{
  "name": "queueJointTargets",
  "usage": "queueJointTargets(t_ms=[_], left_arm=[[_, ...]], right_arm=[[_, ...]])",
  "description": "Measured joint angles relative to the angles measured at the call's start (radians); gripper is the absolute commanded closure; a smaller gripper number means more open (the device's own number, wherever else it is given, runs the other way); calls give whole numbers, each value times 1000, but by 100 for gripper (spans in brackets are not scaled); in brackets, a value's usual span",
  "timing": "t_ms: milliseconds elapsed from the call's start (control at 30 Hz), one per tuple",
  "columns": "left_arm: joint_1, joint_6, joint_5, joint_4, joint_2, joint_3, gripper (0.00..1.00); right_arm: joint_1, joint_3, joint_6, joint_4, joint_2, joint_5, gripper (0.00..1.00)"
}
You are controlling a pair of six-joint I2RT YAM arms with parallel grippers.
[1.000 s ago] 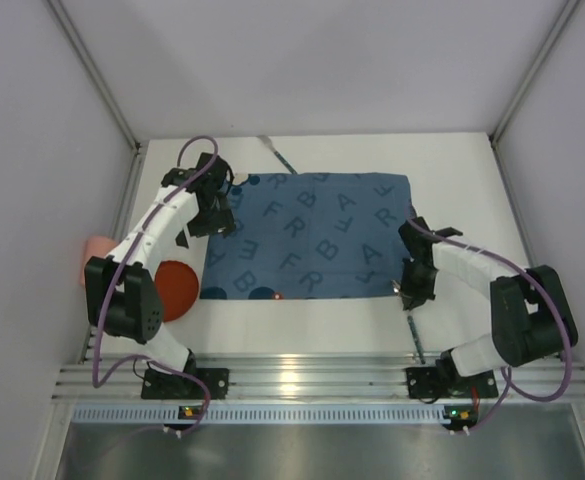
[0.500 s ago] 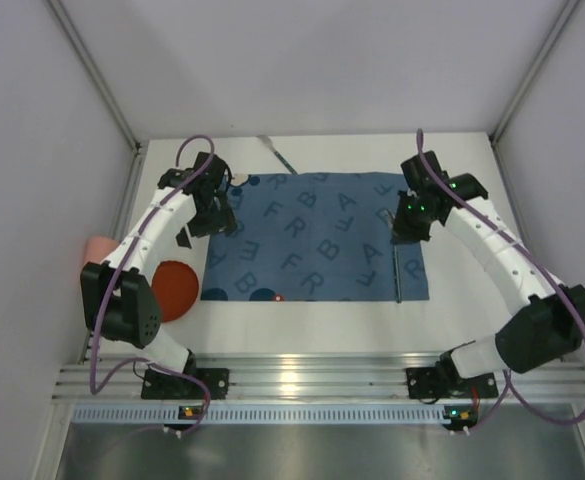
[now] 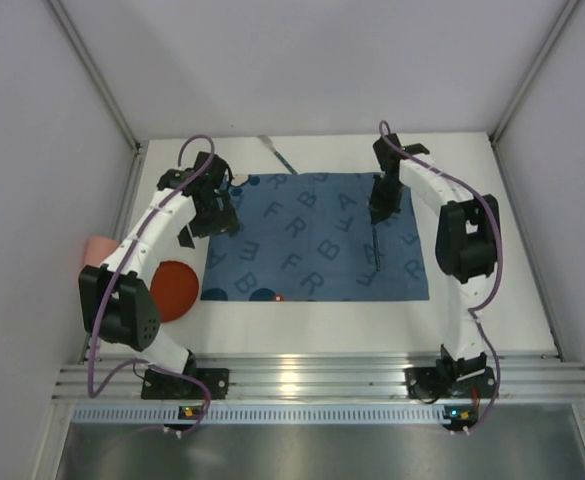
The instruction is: Set the dinner table for one person
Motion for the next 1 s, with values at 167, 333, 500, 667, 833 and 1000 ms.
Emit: queueJointTargets(t_ms=[167, 333, 500, 667, 833, 1000], left_arm=[[0, 2, 14, 4, 16, 19, 5], [0, 0, 51, 30, 115, 142, 5], [-2, -46, 83, 103, 286, 367, 8], [-18, -99, 83, 319, 453, 501, 9], [-69, -105, 8, 418, 732, 788, 9], [-103, -130, 1, 547, 933, 933, 9]], right_arm=[[-31, 0, -34, 14, 75, -2, 89], [-34, 0, -75, 21, 115, -4, 51], [-34, 34, -124, 9, 113, 21, 32], [-33, 16, -131, -6, 32, 26, 32], [-26, -145, -117, -11, -229, -2, 32], [-21, -285, -108, -26, -441, -14, 33]])
